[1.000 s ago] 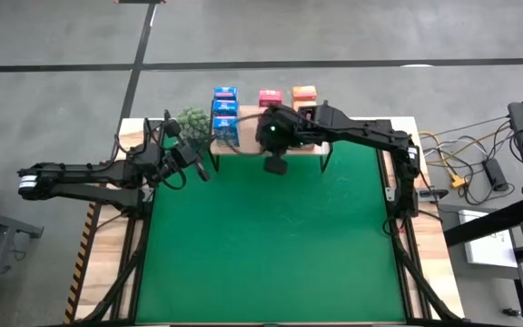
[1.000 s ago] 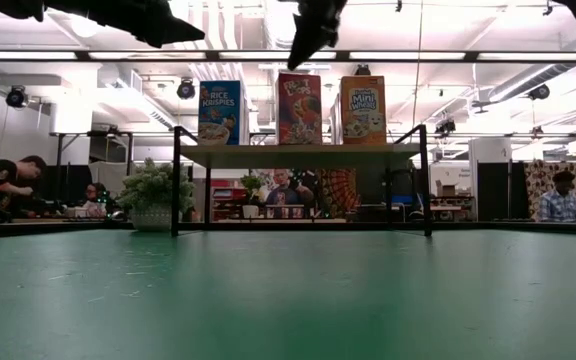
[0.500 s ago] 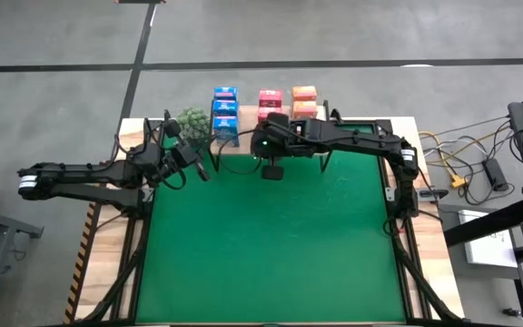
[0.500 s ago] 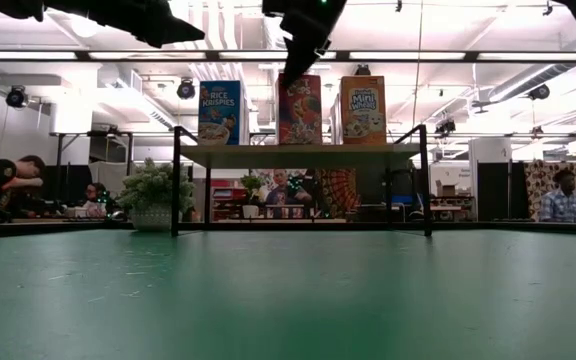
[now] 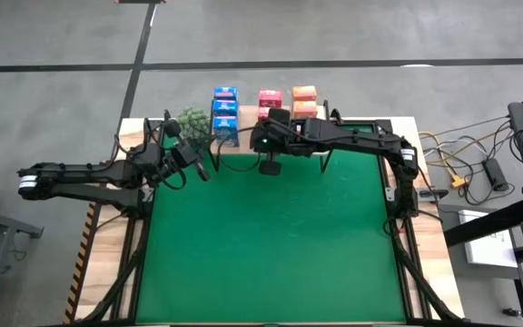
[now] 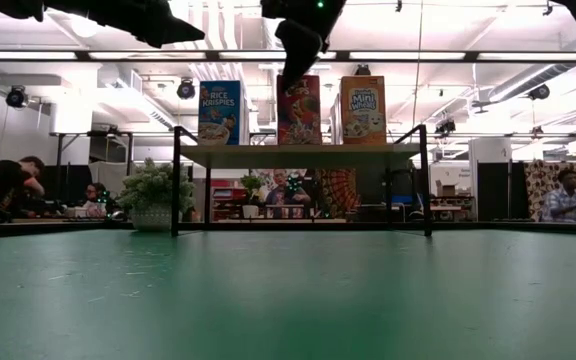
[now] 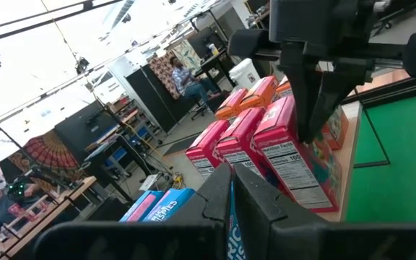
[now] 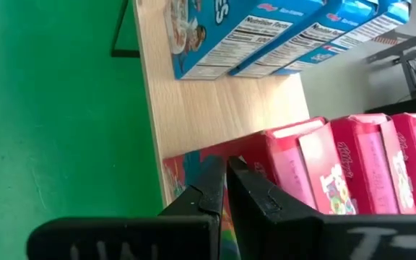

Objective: Stack cereal on shelf
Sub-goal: Put the red cereal box on the shelf aligned with the other red cereal boxes

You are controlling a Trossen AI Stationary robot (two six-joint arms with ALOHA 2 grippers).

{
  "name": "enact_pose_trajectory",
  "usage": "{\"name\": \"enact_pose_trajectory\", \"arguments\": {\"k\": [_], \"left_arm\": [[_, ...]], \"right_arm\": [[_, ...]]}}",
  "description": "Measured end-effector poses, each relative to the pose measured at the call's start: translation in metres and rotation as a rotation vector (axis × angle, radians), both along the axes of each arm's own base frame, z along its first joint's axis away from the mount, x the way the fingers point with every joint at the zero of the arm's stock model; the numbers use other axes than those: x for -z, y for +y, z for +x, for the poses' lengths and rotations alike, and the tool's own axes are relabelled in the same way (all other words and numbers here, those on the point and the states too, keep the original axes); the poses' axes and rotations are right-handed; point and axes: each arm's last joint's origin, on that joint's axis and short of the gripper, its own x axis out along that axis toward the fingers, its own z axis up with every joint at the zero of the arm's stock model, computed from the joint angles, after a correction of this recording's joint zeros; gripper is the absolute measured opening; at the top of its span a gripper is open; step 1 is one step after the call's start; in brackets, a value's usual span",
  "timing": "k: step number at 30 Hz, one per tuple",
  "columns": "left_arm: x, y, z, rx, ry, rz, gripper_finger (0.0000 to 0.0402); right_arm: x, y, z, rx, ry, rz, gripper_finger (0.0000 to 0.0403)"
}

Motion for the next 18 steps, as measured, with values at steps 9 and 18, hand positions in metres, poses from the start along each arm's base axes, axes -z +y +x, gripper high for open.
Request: {"name": "enact_pose_trajectory", "arguments": {"k": [9,18], "left_arm": [[0.0000,0.0001,0.0000,0.000,0.000,0.000,0.0000],[0.0000,0.0001,0.0000,0.000,0.000,0.000,0.0000]], "right_arm": [[-0.0011,0.0000,0.0019,0.002,-0.026,-0.002,0.0009],[-0.0015,-0.0001,0.0024,0.002,-0.033,-0.003,0.0009]]}}
